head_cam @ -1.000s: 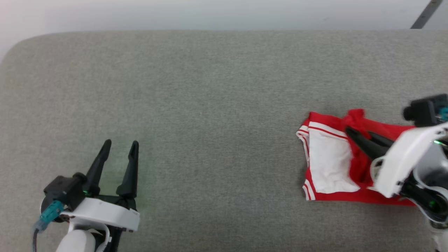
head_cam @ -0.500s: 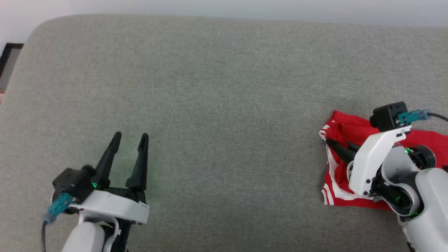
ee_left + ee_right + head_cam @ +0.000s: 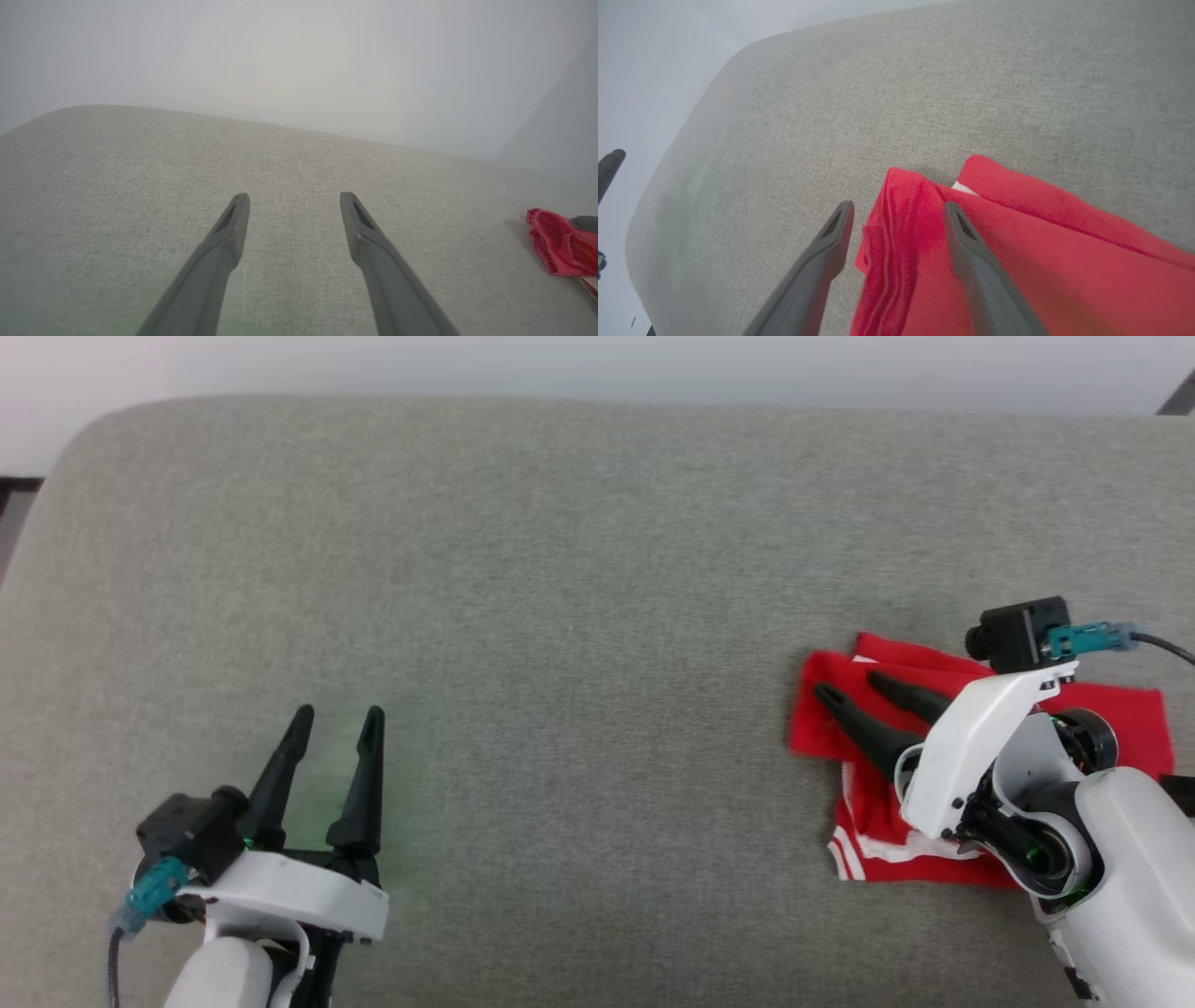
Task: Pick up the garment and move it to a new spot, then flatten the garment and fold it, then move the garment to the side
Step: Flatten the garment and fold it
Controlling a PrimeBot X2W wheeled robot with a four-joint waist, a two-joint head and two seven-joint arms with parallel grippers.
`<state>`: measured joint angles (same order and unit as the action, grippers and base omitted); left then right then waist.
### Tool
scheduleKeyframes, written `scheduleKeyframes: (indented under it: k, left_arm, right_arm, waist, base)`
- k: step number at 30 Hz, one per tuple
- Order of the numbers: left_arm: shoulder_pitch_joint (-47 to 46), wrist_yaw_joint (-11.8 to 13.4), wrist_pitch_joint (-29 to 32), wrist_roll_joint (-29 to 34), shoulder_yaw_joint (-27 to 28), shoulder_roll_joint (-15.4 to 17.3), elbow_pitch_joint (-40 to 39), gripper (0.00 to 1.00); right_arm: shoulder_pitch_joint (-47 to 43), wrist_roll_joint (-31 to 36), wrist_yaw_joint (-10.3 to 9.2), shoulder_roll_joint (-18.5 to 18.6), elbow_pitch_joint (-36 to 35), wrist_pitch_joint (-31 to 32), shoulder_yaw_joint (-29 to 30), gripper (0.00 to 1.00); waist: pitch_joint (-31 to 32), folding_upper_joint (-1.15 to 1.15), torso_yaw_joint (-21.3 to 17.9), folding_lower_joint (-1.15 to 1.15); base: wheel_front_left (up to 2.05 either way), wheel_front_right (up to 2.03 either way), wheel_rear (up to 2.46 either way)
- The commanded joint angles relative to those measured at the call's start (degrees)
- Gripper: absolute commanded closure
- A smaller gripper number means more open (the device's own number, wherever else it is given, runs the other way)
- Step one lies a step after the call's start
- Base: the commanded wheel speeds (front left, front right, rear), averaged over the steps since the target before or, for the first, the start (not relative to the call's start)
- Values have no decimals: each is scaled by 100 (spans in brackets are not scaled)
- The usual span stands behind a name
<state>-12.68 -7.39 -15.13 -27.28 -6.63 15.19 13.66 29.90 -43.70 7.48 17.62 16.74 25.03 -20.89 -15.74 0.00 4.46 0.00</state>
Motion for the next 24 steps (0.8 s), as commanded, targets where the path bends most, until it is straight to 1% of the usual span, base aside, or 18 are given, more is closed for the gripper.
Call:
scheduleKeyframes:
  k: [1,7,15,19,24]
  left_arm:
    - [35,-14,3,-21,1,-12,17,0]
    - [69,-14,3,-43,-92,86,151,0]
    - [136,-14,3,-120,-186,219,526,0]
    - [245,-14,3,-24,-43,232,559,0]
    - [512,-14,3,285,384,93,435,0]
  right_arm:
    - [33,-75,2,49,-8,-57,-40,0]
    - [118,-439,3,283,122,-535,-35,0]
    - [-82,-779,2,552,396,-1751,-121,0]
    - [-184,-619,2,710,649,-2485,-273,0]
    - [-379,-467,2,780,853,-3292,-496,0]
  waist:
    - [101,0,-123,0]
    - [258,0,-384,0]
    - [480,0,-698,0]
    - [626,0,-830,0]
    - [857,0,-926,0]
  base:
    - [0,0,0]
    - [0,0,0]
    - [0,0,0]
    - [0,0,0]
    - [0,0,0]
